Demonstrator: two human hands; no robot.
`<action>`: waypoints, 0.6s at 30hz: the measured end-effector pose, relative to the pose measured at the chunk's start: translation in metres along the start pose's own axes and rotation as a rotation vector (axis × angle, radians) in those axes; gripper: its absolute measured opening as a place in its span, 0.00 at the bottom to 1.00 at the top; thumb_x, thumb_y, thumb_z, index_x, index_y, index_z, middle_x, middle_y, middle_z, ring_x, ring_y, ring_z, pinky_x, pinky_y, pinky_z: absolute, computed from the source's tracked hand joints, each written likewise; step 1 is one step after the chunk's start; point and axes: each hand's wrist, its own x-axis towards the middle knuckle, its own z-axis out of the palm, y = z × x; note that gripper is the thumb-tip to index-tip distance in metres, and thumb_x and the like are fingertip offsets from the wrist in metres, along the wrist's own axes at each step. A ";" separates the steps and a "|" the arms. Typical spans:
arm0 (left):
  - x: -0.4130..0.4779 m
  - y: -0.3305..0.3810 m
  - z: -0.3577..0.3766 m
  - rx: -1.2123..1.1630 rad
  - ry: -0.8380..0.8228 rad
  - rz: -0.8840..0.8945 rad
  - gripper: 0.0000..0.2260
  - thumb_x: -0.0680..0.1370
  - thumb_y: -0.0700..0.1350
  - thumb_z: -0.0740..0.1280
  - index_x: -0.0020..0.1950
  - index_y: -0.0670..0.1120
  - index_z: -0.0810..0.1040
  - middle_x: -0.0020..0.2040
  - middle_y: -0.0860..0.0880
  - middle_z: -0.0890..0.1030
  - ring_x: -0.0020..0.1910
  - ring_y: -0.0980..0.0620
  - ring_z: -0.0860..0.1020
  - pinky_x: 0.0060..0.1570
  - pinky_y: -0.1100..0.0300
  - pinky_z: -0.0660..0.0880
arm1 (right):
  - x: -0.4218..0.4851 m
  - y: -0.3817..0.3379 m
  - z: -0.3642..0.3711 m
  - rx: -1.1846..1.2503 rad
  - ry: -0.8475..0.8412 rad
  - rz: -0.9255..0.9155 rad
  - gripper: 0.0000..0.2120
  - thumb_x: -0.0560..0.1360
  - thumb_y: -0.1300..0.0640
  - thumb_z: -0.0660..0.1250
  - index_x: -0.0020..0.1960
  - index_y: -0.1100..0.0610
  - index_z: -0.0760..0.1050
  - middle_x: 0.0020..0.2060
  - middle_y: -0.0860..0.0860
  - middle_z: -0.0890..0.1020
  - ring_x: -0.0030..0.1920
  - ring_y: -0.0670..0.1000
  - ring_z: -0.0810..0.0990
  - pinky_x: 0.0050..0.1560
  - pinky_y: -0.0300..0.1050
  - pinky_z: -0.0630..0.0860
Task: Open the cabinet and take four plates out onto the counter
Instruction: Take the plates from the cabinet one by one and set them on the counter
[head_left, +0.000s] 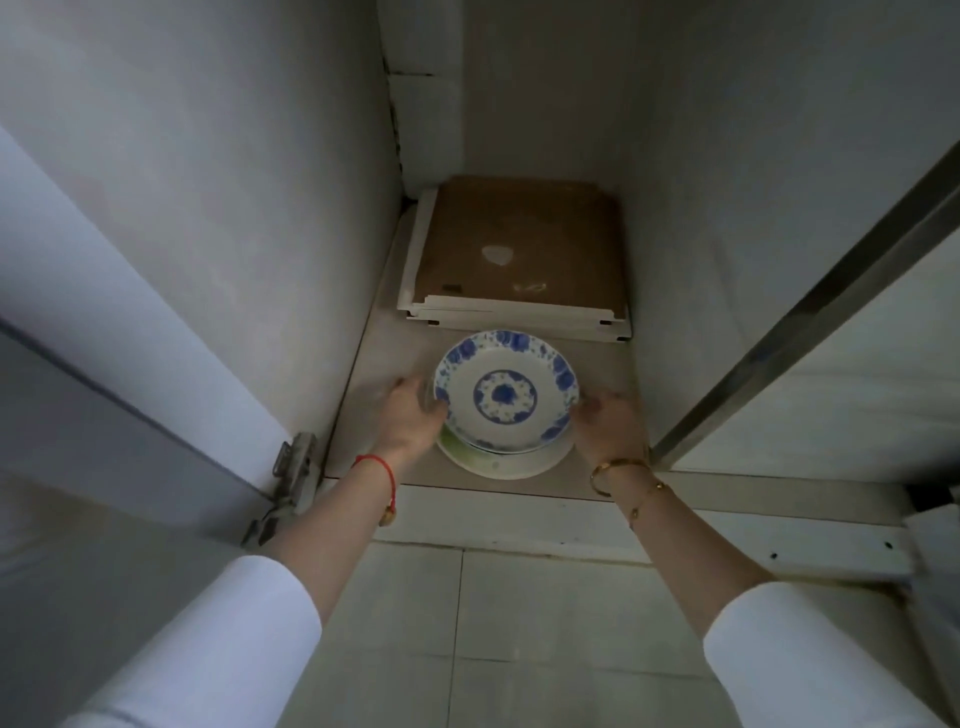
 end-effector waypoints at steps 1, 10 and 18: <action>0.002 0.000 0.001 0.009 -0.010 0.005 0.18 0.78 0.43 0.67 0.68 0.43 0.75 0.66 0.40 0.78 0.61 0.39 0.78 0.62 0.45 0.76 | -0.001 0.000 0.001 0.016 0.016 -0.004 0.13 0.79 0.55 0.61 0.50 0.64 0.80 0.47 0.62 0.83 0.48 0.61 0.80 0.39 0.41 0.68; 0.003 -0.001 0.009 0.040 0.021 0.085 0.16 0.78 0.39 0.66 0.66 0.45 0.79 0.64 0.39 0.76 0.54 0.40 0.81 0.52 0.58 0.73 | -0.005 -0.003 0.007 -0.022 0.068 -0.032 0.09 0.77 0.61 0.63 0.50 0.64 0.80 0.47 0.64 0.82 0.46 0.59 0.80 0.40 0.38 0.66; -0.012 -0.002 0.007 -0.082 0.078 0.113 0.18 0.76 0.34 0.67 0.65 0.44 0.80 0.59 0.40 0.80 0.50 0.45 0.82 0.51 0.60 0.74 | -0.014 -0.010 -0.005 0.074 0.093 -0.125 0.08 0.75 0.63 0.65 0.49 0.63 0.82 0.42 0.61 0.81 0.42 0.54 0.77 0.41 0.38 0.67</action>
